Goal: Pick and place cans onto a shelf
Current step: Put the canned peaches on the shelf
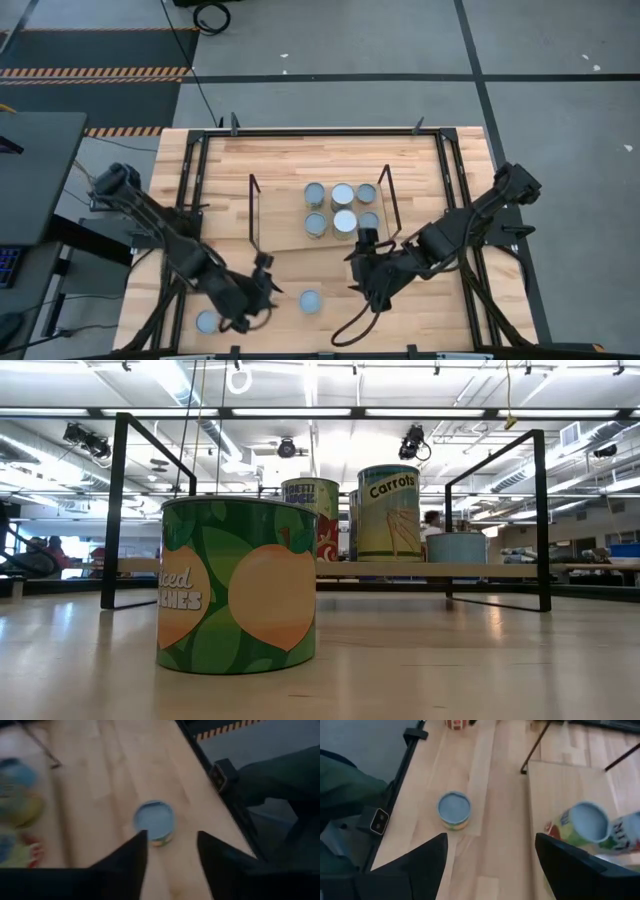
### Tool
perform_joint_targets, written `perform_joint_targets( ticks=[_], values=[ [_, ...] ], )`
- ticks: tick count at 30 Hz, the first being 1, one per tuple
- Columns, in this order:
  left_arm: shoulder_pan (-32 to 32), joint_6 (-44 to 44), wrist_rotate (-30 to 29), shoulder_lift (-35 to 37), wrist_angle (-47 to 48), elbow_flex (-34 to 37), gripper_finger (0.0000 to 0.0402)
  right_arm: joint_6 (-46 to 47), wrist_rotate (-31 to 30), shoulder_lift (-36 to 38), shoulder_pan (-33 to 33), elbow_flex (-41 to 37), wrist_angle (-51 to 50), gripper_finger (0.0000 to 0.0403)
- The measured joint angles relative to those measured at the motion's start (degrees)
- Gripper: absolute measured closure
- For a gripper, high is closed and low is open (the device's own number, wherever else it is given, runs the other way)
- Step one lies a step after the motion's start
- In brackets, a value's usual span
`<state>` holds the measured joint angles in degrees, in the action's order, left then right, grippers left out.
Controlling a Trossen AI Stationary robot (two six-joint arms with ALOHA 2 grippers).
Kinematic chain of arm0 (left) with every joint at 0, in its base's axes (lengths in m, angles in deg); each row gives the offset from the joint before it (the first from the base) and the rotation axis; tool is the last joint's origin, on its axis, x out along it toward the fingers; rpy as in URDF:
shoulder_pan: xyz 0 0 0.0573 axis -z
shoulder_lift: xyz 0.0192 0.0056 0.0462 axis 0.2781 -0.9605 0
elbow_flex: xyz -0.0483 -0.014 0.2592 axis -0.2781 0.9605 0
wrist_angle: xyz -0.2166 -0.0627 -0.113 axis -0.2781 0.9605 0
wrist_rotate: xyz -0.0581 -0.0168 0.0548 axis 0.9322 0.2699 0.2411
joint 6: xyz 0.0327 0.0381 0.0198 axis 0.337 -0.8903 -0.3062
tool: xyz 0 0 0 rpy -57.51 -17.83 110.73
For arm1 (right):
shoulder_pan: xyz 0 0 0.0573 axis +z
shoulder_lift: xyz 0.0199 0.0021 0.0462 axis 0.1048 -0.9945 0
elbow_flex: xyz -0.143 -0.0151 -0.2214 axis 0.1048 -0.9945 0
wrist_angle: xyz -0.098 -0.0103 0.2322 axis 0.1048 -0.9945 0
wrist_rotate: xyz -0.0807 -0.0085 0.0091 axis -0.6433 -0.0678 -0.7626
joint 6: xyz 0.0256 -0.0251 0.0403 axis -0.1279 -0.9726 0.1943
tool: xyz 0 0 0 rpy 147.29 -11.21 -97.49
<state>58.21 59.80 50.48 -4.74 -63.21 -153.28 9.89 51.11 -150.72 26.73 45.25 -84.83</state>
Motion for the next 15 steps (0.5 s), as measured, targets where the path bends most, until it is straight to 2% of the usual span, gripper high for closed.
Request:
perform_joint_targets(
  ticks=[8,11,15],
  values=[
    [-2.8,1.8,3.36,-11.29,-7.32,0.0,0.0068,6.2,0.44,0.0,0.73,-5.04,1.09,0.0097],
    [-4.49,2.61,3.49,-14.57,-8.14,0.0,0.0038,7.52,0.45,0.0,0.93,-6.46,1.09,0.0097],
    [-6.38,2.72,6.59,-17.25,-11.14,0.0,0.0025,9.5,1.6,0.0,1.03,-7.75,1.22,0.0097]
  ],
)
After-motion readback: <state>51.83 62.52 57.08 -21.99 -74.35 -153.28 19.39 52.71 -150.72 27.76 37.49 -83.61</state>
